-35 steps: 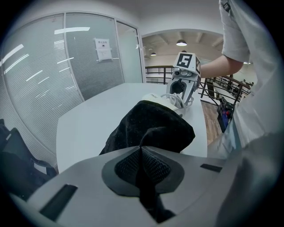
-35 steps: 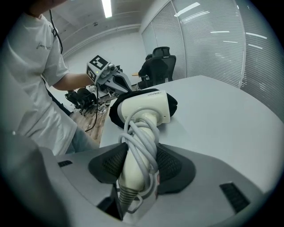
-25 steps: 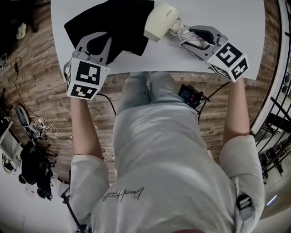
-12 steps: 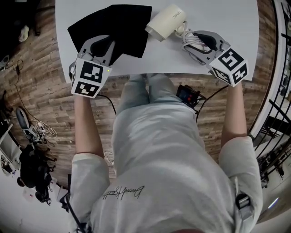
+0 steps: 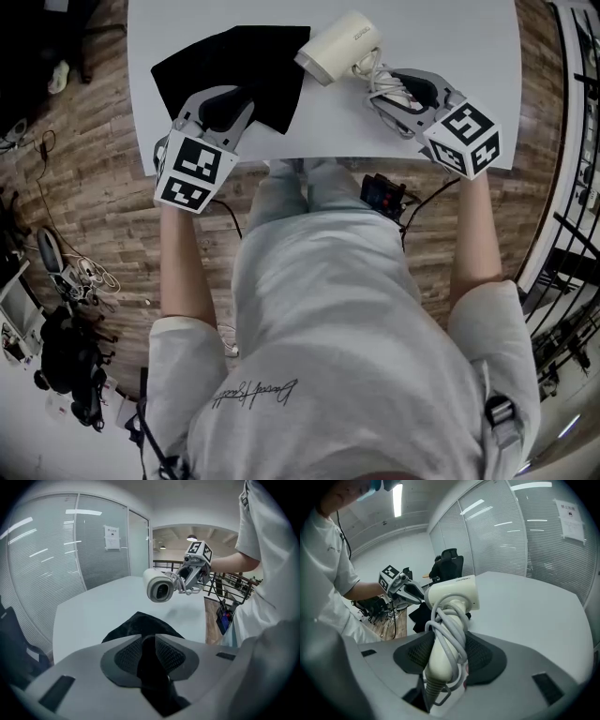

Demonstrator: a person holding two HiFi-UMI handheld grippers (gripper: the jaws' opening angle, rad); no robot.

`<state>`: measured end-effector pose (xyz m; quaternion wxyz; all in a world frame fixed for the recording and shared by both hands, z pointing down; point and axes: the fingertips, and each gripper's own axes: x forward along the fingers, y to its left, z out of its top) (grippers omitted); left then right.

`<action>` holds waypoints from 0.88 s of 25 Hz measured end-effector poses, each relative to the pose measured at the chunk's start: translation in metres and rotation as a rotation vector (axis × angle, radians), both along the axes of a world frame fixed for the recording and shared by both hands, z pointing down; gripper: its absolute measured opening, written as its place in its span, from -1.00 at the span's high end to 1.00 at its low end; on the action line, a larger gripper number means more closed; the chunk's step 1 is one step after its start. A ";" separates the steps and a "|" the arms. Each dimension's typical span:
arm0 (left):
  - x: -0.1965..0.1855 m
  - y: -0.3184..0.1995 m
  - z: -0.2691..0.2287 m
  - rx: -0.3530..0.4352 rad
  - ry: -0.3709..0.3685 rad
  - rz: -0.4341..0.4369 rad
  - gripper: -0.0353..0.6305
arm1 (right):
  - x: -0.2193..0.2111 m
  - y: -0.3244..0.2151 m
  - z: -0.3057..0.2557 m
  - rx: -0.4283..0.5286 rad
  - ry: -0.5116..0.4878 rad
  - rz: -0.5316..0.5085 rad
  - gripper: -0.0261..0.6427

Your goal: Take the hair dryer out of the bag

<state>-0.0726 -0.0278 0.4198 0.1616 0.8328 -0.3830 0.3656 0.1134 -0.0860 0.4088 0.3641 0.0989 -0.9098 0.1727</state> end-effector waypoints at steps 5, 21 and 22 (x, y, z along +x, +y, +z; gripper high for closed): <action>0.006 0.001 -0.042 0.078 0.110 -0.099 0.82 | -0.003 0.002 -0.018 0.007 -0.024 -0.008 0.27; -0.010 0.005 -0.115 0.218 0.283 -0.375 0.86 | -0.016 0.018 -0.068 0.018 -0.072 0.069 0.27; -0.011 0.005 -0.116 0.223 0.284 -0.382 0.86 | -0.018 0.020 -0.069 0.017 -0.076 0.070 0.27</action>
